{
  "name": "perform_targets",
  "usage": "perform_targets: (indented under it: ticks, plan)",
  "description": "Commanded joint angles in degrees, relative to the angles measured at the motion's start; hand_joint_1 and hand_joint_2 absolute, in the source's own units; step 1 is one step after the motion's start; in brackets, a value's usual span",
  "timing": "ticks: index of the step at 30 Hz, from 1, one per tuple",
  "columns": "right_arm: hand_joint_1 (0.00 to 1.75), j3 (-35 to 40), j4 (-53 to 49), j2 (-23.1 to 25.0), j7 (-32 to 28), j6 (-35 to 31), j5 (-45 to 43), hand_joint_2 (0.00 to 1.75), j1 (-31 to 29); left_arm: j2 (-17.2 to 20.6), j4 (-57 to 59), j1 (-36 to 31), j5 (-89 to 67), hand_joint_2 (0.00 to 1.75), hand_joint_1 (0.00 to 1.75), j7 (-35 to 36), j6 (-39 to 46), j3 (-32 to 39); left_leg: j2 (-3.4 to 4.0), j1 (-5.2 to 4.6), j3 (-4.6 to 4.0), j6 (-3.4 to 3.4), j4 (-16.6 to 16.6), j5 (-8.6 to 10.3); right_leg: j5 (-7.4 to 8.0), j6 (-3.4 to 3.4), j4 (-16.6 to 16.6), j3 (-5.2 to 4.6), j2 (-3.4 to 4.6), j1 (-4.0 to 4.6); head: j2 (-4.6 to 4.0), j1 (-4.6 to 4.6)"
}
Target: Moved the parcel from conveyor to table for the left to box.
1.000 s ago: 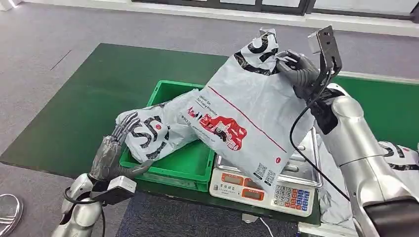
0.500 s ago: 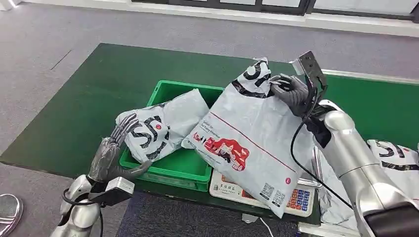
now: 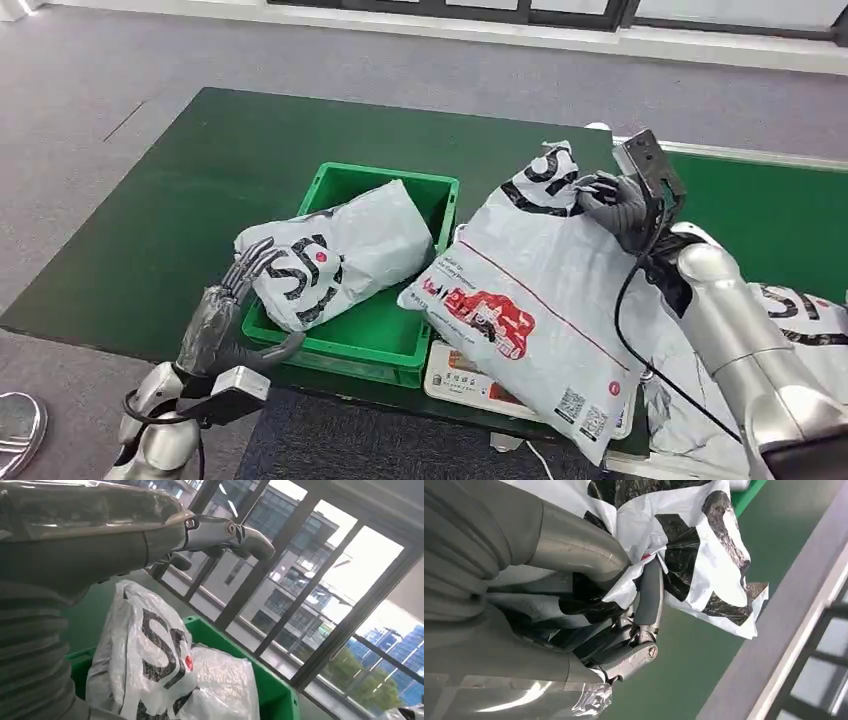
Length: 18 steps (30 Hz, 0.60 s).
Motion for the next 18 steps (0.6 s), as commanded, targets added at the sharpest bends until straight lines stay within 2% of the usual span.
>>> perform_targets:
  ticks: [1,13,14,15,16,17,18]
  plan:
    - [1.75,1.03,-0.13,-2.45,-0.03,-0.26,0.66,1.75,0.23,-0.03,1.91,-0.66,0.22,1.75,0.00,0.14,0.27,-0.36,0.02,-0.02,-0.05,0.03,-0.04,0.05,0.05,-0.03,-0.04,-0.05,0.01,-0.01,0.00,0.00]
    - [1.75,-0.29,1.59,-1.99,-0.76,-1.87,1.72,1.75,0.70,-0.08,2.32,-0.76,0.18,1.75,0.00,-0.02,0.57,-0.84,0.04,0.00,-0.09,0.04,-0.12,0.13,0.14,-0.05,-0.13,-0.11,0.02,0.02,0.00,-0.02]
    - [0.24,-0.66,1.82,-1.92,-1.11,-2.21,1.91,1.75,0.78,-0.12,2.31,-0.72,0.17,1.75,0.00,-0.02,0.65,-0.85,0.05,0.01,-0.11,0.04,-0.14,0.15,0.16,-0.06,-0.16,-0.12,0.03,0.04,0.00,-0.02]
    - [0.00,-1.06,2.03,-1.81,-1.50,-2.78,2.22,1.75,0.90,-0.17,2.29,-0.64,0.16,1.75,0.00,-0.04,0.71,-0.87,0.06,0.02,-0.08,0.04,-0.20,0.18,0.20,-0.07,-0.23,-0.08,0.04,0.04,0.00,-0.02]
    - [0.00,-1.72,2.30,-1.58,-2.27,-3.76,3.06,1.75,1.11,-0.22,2.16,-0.51,0.14,1.75,0.00,-0.04,0.83,-0.84,0.01,-0.01,-0.03,0.03,-0.03,0.04,0.04,-0.02,-0.03,-0.04,0.00,0.00,0.00,-0.02]
    - [0.00,-3.74,2.05,-1.21,-4.85,-8.03,4.53,1.75,1.64,-0.32,1.86,-0.06,0.15,1.75,0.00,-0.04,1.00,-0.73,0.02,0.01,-0.10,0.05,-0.10,0.13,0.13,-0.05,-0.13,-0.09,0.00,0.03,0.00,-0.02]
    - [0.00,-3.82,2.11,-1.37,-4.81,-7.97,4.50,1.75,1.61,-0.31,1.87,0.06,0.15,1.75,0.00,-0.04,1.00,-0.71,0.03,-0.02,-0.02,0.03,-0.05,0.05,0.05,-0.03,-0.05,-0.04,0.02,-0.01,0.00,-0.02]
